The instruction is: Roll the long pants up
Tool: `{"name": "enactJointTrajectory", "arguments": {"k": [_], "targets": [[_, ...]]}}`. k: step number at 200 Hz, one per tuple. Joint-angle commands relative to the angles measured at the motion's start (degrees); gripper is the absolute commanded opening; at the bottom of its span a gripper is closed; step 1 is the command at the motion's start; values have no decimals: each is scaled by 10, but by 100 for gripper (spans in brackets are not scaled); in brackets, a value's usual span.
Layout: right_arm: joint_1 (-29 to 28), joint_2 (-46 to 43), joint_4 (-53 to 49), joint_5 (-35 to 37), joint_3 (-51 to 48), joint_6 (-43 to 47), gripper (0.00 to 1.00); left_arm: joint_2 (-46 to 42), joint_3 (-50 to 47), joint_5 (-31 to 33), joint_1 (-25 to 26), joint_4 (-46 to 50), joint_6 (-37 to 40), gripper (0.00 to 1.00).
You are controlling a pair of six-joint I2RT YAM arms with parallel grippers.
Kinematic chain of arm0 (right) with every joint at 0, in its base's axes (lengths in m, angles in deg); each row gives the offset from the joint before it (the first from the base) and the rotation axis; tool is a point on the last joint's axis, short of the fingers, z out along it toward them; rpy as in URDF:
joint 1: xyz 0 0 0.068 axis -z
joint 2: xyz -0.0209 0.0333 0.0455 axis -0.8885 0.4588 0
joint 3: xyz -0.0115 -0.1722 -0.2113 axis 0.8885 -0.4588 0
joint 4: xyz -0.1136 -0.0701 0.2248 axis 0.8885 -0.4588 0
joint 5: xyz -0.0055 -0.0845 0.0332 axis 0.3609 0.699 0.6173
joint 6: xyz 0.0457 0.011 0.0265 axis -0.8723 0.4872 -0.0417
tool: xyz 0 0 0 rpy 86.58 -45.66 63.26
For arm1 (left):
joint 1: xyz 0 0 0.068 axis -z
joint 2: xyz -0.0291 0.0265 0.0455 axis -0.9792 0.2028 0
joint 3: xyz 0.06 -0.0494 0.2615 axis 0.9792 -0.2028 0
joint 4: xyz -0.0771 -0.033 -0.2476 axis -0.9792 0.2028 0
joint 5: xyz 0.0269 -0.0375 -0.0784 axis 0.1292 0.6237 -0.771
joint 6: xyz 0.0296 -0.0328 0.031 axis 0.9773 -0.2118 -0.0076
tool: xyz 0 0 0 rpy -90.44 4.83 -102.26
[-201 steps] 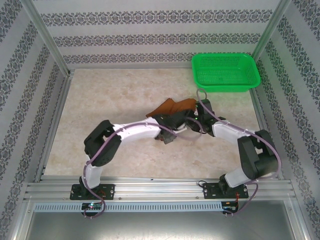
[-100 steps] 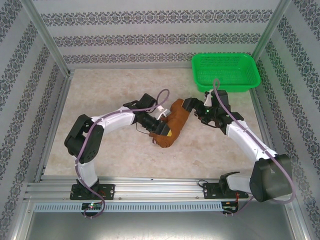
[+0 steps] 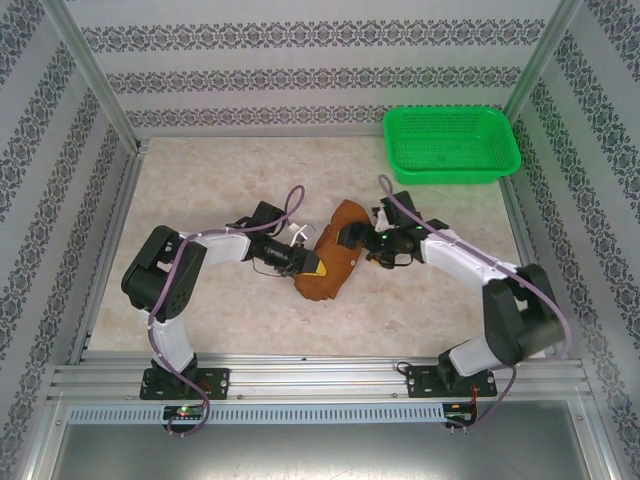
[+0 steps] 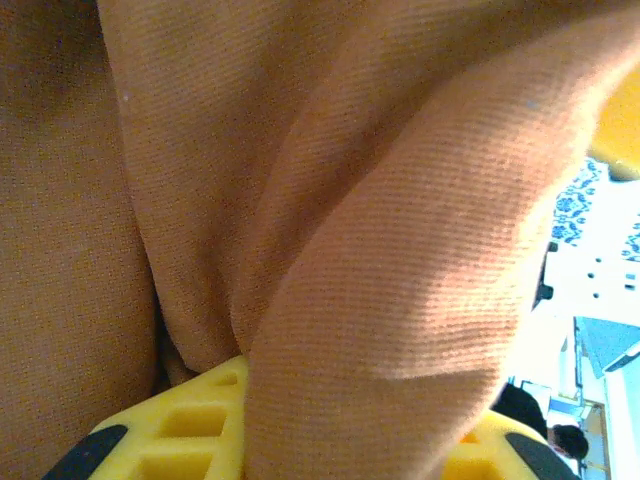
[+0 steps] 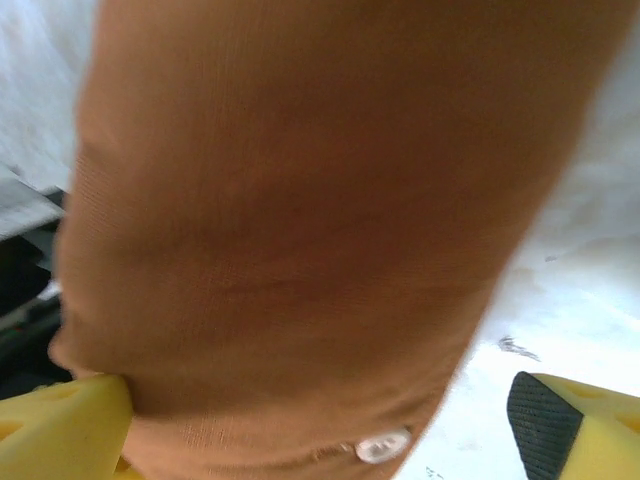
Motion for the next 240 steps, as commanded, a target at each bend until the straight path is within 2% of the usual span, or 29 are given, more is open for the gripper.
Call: {"name": "enactJointTrajectory", "arguments": {"k": [1,32,81,101,111,117,122,127,130,150,166,178,185,196,207,216,222,231,240], "targets": [[-24,43,9,9,21,3,98,22,-13,109,-5,118,-11,0],[-57,131,34,2,51,-9,98,43,-25,86,-5,87,-18,0],[-101,220,63,-1,71,-28,98,105,-56,29,-5,-48,-79,0],[-113,267,48,2,95,-17,94,112,-44,20,-6,-32,-61,0],[-115,290,54,-8,104,-11,80,112,-40,14,-4,-30,-57,0],[-116,303,64,-18,106,-13,63,111,-39,9,-4,-36,-57,1],[-115,313,76,-28,107,-16,40,108,-40,3,-2,-50,-61,2],[-115,324,84,-40,108,-19,13,108,-41,-1,0,-59,-66,4],[-114,330,90,-43,109,-20,1,106,-41,-3,1,-59,-66,4],[-106,342,118,-42,92,-35,0,87,-38,-7,3,-59,-58,10],[-91,319,132,-39,66,-41,0,23,-38,8,3,-45,-40,26],[-76,288,124,-31,52,-36,0,-46,-11,68,2,53,16,34],[-68,269,107,-21,51,-29,0,-83,19,138,3,133,54,38],[-56,239,71,-6,59,-12,0,-138,72,290,3,238,94,40],[-44,213,32,10,76,7,0,-202,101,498,3,304,92,43],[-36,195,3,23,93,21,0,-254,99,654,3,320,84,48],[-31,186,-16,30,106,29,0,-292,83,728,2,312,83,52],[-21,175,-37,32,124,37,0,-344,53,790,0,283,93,56],[-12,165,-60,37,145,43,0,-386,26,823,-2,259,97,61]]}}
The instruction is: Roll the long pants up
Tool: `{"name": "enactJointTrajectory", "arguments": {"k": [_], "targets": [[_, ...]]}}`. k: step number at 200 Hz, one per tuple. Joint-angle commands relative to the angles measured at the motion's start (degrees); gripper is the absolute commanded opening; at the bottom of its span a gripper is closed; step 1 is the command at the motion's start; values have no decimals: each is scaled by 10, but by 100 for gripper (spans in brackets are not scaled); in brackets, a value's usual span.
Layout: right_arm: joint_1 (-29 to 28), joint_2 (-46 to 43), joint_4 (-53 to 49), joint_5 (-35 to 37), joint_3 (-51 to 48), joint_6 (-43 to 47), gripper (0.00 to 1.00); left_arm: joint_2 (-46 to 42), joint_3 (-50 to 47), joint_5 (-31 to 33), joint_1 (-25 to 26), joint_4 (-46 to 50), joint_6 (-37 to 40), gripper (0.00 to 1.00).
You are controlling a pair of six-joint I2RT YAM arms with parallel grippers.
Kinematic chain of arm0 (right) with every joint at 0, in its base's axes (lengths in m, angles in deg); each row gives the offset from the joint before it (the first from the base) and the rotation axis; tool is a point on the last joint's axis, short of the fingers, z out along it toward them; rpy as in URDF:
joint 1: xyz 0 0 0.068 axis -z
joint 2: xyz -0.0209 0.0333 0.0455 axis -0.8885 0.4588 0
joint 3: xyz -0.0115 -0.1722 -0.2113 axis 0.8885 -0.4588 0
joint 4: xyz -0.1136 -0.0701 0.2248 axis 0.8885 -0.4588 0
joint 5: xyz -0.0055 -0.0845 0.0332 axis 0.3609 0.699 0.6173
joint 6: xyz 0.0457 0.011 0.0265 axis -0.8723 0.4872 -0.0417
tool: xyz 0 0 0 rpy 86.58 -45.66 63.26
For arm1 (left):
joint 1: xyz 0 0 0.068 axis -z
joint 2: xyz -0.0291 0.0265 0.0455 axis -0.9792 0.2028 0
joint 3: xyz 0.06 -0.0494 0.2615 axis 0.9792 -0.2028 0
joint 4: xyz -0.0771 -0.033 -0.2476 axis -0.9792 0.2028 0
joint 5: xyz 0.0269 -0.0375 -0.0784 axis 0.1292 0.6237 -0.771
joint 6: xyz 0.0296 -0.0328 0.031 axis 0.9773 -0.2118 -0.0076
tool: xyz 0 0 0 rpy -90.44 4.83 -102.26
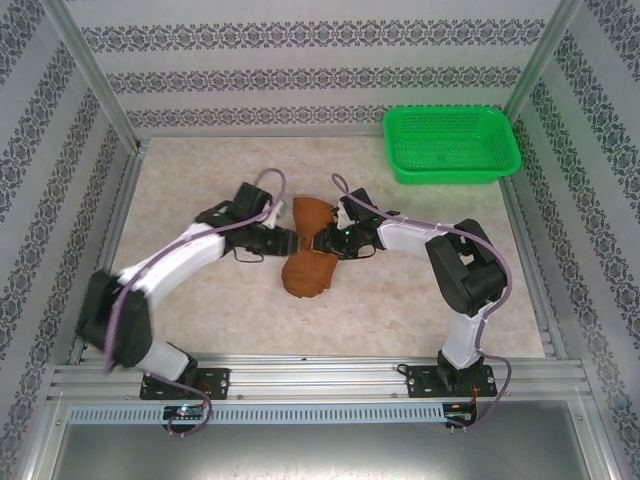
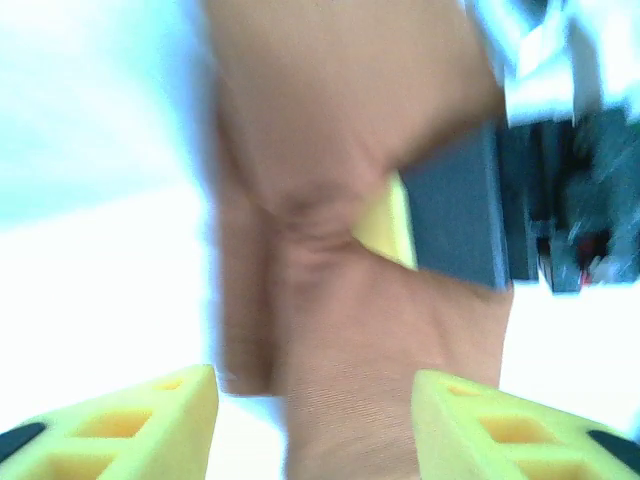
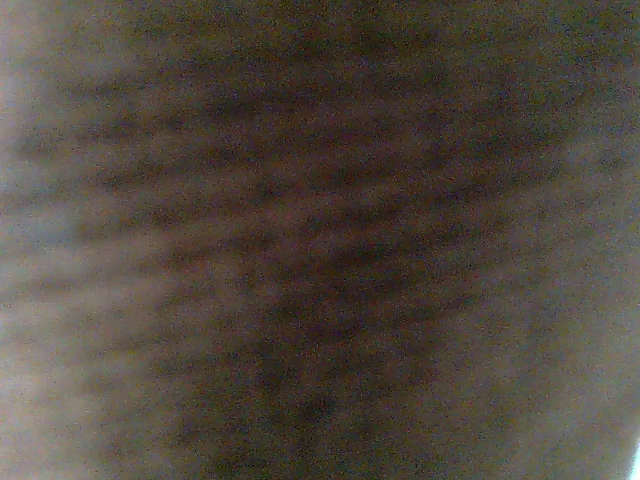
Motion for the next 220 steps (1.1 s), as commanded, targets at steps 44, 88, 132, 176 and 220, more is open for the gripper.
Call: {"name": "enactJointTrajectory", "arguments": {"k": [44,88,132,176,220], "targets": [[77,-56,-246,105,217,75,0,-149,-94,264,-16,-28,28,51],[175,-30,-297,134,425,56,0,-36,-88,201,-16,-51,16,36],[287,29,-221,117,504,-38,0,36,-49,160,-15,-65,27,44],[362,119,-120,93,573,-115,0,101,6,146,-16,-37,42,42],[413,159,80,125,496,-208,0,136,26,140,-15,-26,38,39]]}}
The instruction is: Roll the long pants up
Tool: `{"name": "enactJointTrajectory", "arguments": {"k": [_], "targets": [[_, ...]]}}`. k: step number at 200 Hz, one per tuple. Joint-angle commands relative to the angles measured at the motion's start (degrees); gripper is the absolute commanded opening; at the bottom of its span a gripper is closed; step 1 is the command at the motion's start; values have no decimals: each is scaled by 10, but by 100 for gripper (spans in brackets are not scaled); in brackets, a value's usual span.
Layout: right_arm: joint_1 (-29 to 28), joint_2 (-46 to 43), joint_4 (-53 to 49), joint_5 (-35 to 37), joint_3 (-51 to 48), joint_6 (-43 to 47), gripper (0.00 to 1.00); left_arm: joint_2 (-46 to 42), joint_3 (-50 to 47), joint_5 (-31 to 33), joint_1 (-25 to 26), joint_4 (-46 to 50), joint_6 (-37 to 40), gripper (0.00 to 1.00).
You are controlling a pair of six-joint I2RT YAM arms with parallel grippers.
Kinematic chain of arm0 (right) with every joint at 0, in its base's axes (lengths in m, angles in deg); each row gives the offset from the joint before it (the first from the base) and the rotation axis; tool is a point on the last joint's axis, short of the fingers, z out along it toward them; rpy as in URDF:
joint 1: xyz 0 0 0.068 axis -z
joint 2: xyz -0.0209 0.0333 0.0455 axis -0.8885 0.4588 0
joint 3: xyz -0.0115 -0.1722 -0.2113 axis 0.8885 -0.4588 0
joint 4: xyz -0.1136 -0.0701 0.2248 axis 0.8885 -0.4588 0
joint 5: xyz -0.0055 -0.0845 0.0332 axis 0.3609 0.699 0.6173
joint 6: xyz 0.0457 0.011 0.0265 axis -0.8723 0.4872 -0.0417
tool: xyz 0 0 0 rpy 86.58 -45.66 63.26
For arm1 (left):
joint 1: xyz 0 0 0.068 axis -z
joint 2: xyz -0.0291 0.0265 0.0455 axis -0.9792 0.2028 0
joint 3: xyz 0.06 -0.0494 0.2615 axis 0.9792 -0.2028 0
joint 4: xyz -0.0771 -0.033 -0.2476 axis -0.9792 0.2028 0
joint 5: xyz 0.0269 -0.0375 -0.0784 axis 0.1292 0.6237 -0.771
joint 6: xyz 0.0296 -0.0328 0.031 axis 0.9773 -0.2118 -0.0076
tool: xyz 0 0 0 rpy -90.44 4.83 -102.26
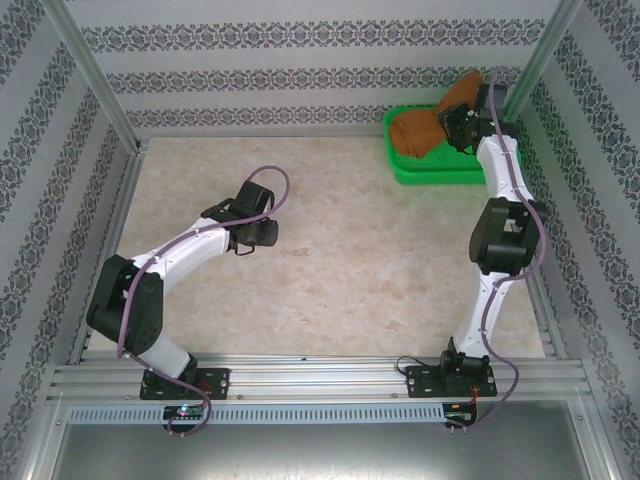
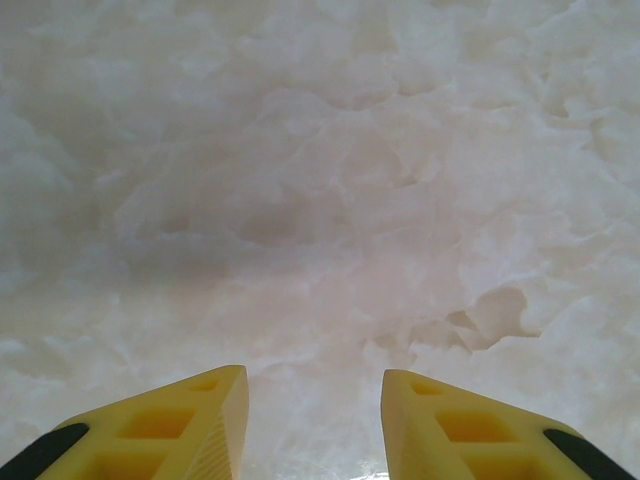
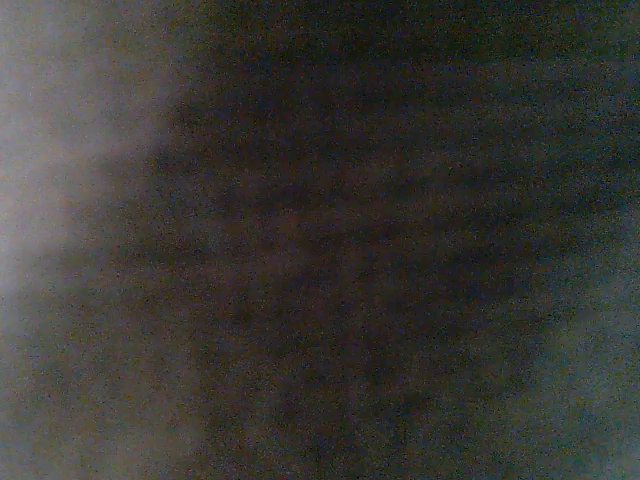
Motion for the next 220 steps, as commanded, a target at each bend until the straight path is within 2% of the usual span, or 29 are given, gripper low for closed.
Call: {"name": "enactJointTrajectory", "arguments": {"k": [1,26,43,64,71,77,81,94,111,114,117,193,220], "targets": [[22,-19,201,9,-31,-70,0,15,18,-8,-2,15,8,39],[37,13,270,38,-81,-94,0,32,31,-8,-1,25,10,36],[39,58,278,40,-85,-114,0,43,42,-2,-1,32,11,35],[39,127,232,15,-33,-126,0,61,53,-1,-2,35,11,42],[38,141,221,10,-23,-123,20,70,61,1,-2,40,10,44],[36,147,207,13,-17,-116,45,78,67,-1,-2,42,9,45],[34,148,195,18,-16,-111,55,83,70,-2,-2,44,8,45],[30,138,169,38,-27,-94,77,94,77,-9,-2,46,5,46],[28,105,157,66,-64,-84,82,101,74,-15,-2,37,-2,46],[27,98,159,69,-72,-84,90,101,73,-16,-2,35,-3,46],[28,91,159,74,-78,-83,93,100,71,-16,-1,32,-4,46],[23,-134,31,193,-137,-4,96,84,66,5,-4,-2,10,48],[14,-202,21,168,-158,30,96,79,77,5,-17,-15,18,49]]}}
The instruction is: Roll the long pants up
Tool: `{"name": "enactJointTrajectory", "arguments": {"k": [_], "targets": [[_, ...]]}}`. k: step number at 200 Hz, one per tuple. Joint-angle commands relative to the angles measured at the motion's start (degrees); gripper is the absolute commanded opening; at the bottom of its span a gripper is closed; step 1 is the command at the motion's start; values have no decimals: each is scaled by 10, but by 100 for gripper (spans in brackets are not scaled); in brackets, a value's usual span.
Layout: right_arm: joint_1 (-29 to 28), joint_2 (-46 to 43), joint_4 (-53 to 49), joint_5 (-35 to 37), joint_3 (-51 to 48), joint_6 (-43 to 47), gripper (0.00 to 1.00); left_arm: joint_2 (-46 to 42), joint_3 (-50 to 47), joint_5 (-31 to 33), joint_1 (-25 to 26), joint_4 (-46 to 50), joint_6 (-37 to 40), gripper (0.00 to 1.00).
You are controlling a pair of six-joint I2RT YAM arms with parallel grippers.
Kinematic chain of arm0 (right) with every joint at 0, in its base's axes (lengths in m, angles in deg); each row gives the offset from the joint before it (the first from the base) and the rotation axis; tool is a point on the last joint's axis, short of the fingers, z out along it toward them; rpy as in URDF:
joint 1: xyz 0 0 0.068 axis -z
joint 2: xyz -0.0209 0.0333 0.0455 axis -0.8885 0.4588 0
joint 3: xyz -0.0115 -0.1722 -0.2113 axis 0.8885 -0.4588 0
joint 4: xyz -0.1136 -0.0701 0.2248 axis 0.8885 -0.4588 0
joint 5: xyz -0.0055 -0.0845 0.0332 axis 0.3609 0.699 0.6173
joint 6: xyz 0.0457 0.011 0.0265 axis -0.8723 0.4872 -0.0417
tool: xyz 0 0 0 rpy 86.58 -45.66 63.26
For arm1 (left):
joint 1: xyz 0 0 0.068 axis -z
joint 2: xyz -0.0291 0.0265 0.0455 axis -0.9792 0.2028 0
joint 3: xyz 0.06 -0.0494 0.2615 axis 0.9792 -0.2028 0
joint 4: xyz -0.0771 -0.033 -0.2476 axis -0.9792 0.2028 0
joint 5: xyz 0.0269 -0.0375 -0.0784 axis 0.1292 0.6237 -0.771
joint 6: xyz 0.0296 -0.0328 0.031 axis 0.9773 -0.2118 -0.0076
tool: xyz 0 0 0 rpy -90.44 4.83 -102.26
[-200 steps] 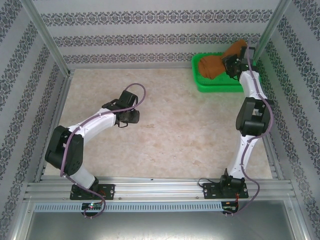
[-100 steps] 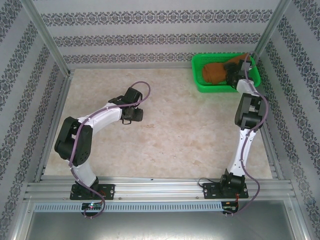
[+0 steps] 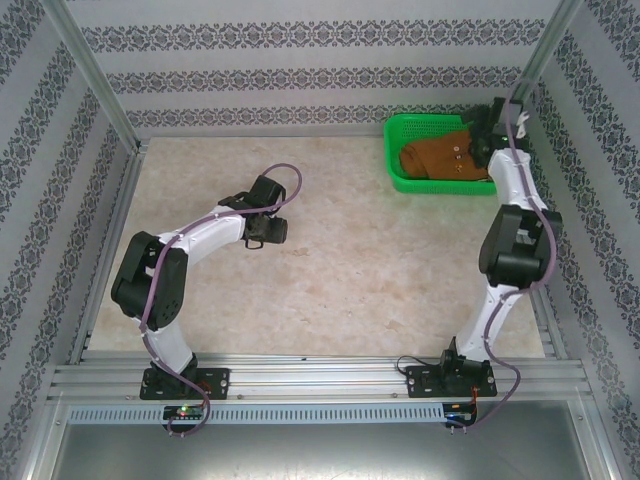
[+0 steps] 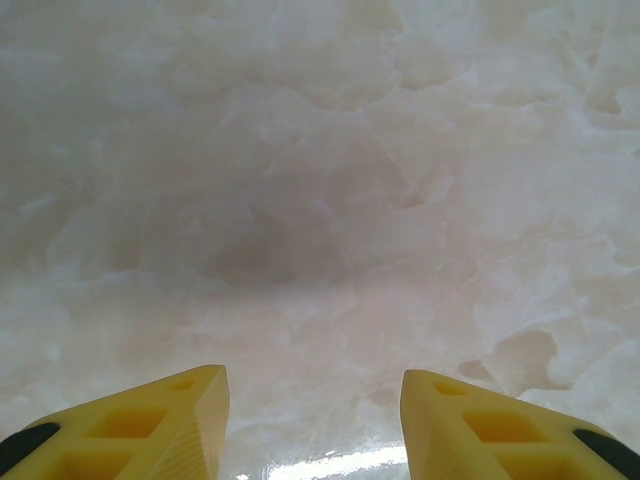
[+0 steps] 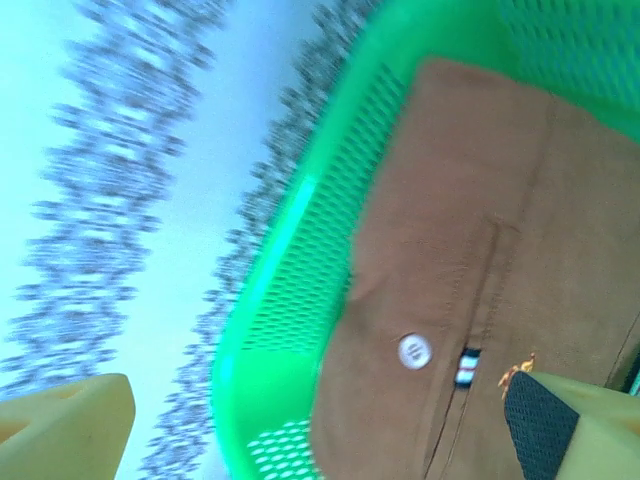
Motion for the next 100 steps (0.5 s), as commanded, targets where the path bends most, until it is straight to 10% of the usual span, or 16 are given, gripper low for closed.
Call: {"name": "enactJointTrajectory", "arguments": {"k": [1,43,73,100], "targets": [[-13,-73,-31,11,-15,59,96,-21,11,13,-15,-27,14,49],[-124,-193,-25,69,-116,362,96,-95,-61,108,-53,-176,61,59],[-219,-293,51,168,-296,453,96,-170,-177,144,-65,-387,164,65],[-294,-376,160,232,-463,516,96,-207,-203,249,-83,-385,193,67]]}}
